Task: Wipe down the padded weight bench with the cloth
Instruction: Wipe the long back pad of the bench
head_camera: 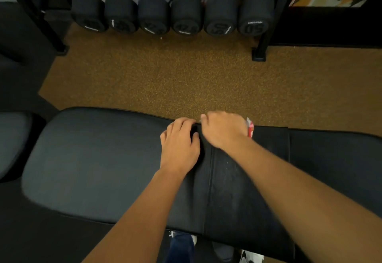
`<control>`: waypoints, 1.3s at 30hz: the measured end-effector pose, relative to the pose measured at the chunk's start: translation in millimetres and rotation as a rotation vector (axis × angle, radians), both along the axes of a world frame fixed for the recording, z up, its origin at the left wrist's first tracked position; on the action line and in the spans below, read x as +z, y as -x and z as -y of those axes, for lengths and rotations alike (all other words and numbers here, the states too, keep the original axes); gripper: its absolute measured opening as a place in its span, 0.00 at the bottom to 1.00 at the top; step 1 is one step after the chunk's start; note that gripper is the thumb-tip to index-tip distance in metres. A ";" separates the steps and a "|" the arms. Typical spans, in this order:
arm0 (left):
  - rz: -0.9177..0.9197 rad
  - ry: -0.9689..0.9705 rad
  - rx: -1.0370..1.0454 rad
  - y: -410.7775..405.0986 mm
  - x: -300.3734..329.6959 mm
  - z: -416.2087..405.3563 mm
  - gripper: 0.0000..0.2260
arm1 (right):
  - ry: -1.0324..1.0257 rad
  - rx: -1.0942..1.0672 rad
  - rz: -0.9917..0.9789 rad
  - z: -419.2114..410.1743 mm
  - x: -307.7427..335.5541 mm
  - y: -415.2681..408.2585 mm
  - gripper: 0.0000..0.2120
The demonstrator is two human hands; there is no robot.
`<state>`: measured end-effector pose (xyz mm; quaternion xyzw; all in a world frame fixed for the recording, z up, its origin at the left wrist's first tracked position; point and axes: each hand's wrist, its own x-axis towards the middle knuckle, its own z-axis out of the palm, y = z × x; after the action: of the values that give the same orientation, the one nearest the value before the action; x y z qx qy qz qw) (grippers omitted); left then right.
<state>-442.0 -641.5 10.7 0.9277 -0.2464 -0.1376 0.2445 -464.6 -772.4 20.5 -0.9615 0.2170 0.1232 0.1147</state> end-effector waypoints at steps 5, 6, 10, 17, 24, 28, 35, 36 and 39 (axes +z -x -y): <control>-0.020 -0.016 -0.063 -17.7 -6.8 -4.2 0.15 | -0.180 0.059 -0.290 49.2 29.4 18.9 0.15; -0.020 -0.017 -0.075 -21.1 -8.6 -3.5 0.15 | -0.193 0.038 -0.315 54.0 33.0 21.2 0.16; 0.001 -0.049 -0.149 -37.4 -15.3 -6.2 0.15 | -0.118 -0.037 -0.313 37.1 26.9 13.0 0.21; 0.086 -0.122 -0.102 -95.8 -29.1 -39.6 0.12 | -0.122 0.107 -0.217 -41.0 6.5 -54.3 0.19; 0.063 -0.208 -0.018 -147.3 -39.9 -86.9 0.12 | -0.237 0.085 -0.076 -77.4 -30.4 -96.5 0.21; 0.058 -0.219 -0.012 -170.9 -47.3 -105.8 0.12 | -0.134 0.081 -0.262 -39.4 -29.7 -70.3 0.26; 0.050 -0.169 -0.037 -191.0 -60.0 -123.0 0.11 | 0.005 -0.027 -0.160 -102.7 -44.0 -118.2 0.23; 0.051 -0.159 -0.053 -192.5 -60.7 -124.8 0.11 | -0.032 -0.030 -0.124 -115.3 -48.6 -132.4 0.23; 0.052 -0.125 -0.078 -199.5 -63.4 -132.4 0.12 | -0.068 0.035 -0.032 -145.2 -58.9 -164.9 0.21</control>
<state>-242.4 -509.1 -52.8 0.9341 -0.2795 -0.1380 0.1741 -299.7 -627.2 -38.4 -0.9586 0.1978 0.1478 0.1417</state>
